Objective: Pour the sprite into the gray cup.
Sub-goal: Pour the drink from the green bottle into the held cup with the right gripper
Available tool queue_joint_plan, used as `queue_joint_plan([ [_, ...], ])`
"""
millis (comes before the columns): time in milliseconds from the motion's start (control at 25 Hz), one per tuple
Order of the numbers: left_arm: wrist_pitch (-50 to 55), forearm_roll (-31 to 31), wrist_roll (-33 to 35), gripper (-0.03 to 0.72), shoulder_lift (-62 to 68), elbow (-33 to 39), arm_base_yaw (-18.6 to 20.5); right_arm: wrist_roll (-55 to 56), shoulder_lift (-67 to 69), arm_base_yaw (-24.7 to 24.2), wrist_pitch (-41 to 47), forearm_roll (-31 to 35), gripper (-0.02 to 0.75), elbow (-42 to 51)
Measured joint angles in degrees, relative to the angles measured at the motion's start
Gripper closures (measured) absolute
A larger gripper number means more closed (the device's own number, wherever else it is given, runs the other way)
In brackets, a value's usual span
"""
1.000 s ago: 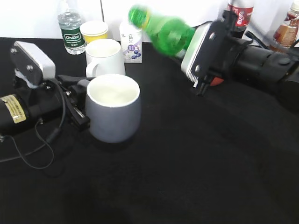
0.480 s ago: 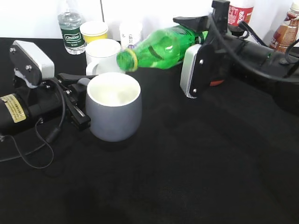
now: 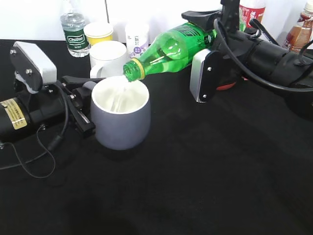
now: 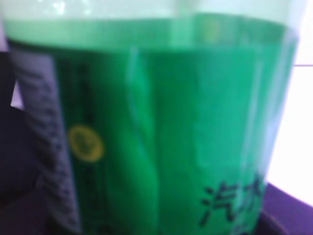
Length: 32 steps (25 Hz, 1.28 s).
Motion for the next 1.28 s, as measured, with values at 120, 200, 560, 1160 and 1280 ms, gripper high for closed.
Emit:
queue_joint_plan([
  [120,0.0,0.2,0.1,0.601,0.0,0.0,0.0,-0.3,0.0,0.0,0.0,0.1,0.28,0.0],
  [200,0.0,0.2,0.1,0.601,0.0,0.0,0.0,-0.7,0.0,0.0,0.0,0.1,0.28,0.0],
  [560,0.4,0.4,0.1,0.601,0.0,0.0,0.0,-1.1,0.0,0.0,-0.1,0.2,0.28,0.0],
  [1160,0.6,0.5,0.1,0.601,0.0,0.0,0.0,-1.2,0.0,0.0,-0.5,0.4,0.28,-0.2],
  [1280,0.7,0.5,0.2,0.601,0.0,0.0,0.0,-1.6,0.0,0.0,-0.5,0.4,0.28,-0.2],
])
